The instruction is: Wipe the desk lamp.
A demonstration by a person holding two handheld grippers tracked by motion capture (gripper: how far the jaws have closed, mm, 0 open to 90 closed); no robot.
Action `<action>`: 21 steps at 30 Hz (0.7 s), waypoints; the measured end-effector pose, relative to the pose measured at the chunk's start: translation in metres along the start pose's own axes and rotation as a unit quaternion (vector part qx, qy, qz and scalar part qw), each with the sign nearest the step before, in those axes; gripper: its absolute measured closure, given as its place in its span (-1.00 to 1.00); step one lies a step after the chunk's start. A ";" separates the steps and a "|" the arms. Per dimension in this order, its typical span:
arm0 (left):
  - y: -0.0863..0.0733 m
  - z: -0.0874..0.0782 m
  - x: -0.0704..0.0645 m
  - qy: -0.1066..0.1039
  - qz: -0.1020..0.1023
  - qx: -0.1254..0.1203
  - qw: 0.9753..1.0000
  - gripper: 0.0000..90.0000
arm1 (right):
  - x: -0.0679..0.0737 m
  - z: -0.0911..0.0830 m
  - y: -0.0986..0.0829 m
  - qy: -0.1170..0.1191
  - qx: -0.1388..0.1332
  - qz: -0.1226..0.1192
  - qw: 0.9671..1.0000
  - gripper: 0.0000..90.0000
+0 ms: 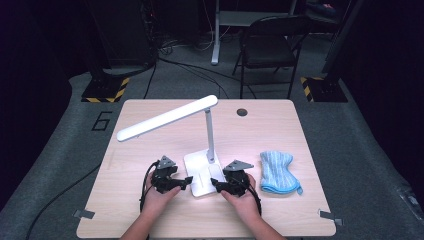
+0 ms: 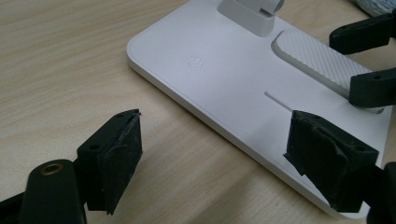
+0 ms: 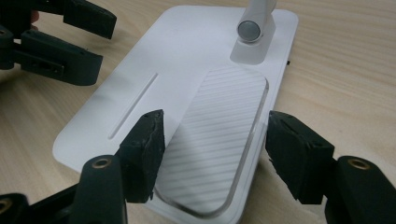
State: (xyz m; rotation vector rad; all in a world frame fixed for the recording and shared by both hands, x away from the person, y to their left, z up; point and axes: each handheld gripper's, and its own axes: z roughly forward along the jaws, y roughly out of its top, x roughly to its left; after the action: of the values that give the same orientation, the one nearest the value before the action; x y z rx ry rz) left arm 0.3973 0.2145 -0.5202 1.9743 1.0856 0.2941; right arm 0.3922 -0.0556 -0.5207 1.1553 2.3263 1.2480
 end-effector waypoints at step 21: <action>0.006 0.003 0.008 0.005 0.000 -0.006 1.000 -0.59 | -0.016 -0.002 0.003 0.016 0.005 -0.010 1.000 -0.01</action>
State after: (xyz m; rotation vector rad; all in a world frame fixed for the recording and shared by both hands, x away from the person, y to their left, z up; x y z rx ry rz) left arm 0.4069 0.2176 -0.5189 1.9649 1.0877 0.3091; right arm 0.4032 -0.0681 -0.5192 1.1215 2.3649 1.2581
